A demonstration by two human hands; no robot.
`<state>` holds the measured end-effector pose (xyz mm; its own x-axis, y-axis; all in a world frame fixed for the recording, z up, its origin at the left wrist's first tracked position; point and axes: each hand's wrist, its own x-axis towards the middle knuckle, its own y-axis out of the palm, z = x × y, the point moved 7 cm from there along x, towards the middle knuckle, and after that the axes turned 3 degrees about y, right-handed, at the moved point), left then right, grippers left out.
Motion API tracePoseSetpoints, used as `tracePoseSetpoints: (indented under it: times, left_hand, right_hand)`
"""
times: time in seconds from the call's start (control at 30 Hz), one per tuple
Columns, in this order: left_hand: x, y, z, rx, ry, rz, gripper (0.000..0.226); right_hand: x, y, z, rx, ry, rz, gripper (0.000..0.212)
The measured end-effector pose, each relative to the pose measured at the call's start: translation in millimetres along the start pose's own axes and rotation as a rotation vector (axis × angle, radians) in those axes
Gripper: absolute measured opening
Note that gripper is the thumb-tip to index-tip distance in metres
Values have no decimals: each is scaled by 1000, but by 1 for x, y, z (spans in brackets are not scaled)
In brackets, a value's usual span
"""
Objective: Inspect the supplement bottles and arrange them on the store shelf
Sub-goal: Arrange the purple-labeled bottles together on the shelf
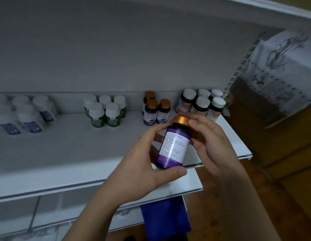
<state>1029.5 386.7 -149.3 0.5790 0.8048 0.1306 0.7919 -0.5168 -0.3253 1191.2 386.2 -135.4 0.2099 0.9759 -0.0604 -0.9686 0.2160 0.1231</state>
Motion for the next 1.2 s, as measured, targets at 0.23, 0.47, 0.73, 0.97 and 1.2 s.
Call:
tracePoseSetpoints:
  times: [0.23, 0.47, 0.73, 0.97, 1.2]
  left_hand:
    - [-15, -25, -6, 116, 137, -324, 87]
    - [-19, -38, -4, 145, 177, -384, 85]
    - [-25, -47, 11, 151, 85, -375, 93]
    - [-11, -41, 34, 109, 28, -299, 101]
    - [-1, -29, 42, 83, 1, -271, 99]
  right_hand:
    - [-7, 40, -13, 17, 74, 206, 41]
    - [-7, 54, -10, -50, 34, 412, 69]
    - [8, 63, -20, -144, 14, 435, 76]
    - [19, 58, -38, -192, 70, 347, 73]
    - [19, 45, -42, -234, 101, 282, 65]
